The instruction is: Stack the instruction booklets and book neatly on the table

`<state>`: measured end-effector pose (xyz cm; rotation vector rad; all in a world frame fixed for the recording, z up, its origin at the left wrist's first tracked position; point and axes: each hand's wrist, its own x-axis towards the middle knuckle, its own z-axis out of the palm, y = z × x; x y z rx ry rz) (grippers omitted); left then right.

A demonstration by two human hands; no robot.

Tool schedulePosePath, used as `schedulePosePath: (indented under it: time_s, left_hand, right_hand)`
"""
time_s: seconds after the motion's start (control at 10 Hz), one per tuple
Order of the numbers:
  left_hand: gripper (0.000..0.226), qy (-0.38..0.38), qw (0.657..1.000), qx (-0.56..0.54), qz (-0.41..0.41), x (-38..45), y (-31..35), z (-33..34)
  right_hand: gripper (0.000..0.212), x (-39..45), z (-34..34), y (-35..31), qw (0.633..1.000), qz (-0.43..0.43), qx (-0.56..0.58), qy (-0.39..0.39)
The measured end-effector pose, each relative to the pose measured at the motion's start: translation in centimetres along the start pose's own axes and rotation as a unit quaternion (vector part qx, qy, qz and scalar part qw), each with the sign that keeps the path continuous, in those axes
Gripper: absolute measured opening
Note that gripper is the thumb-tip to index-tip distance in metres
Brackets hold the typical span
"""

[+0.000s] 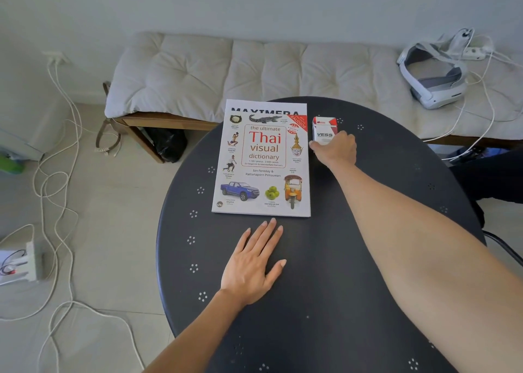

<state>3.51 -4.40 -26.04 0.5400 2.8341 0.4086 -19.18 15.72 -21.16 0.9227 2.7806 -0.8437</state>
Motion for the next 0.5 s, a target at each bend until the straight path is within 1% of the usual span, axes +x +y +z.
schedulePosePath:
  time_s: [0.3, 0.4, 0.5]
  left_hand:
    - [0.063, -0.002, 1.0, 0.011, 0.0, -0.1, 0.1, -0.3]
    - [0.063, 0.007, 1.0, 0.012, 0.0, -0.1, -0.1, -0.1]
    - [0.063, 0.003, 1.0, 0.008, -0.005, -0.1, 0.2, -0.5]
  right_hand:
    - [0.072, -0.6, -0.5, -0.3, 1.0, 0.003, -0.011, 0.001]
    - [0.073, -1.1, -0.9, 0.1, 1.0, -0.004, 0.003, 0.021]
    - [0.068, -1.9, -2.0, 0.1, 0.997, -0.016, 0.068, 0.038]
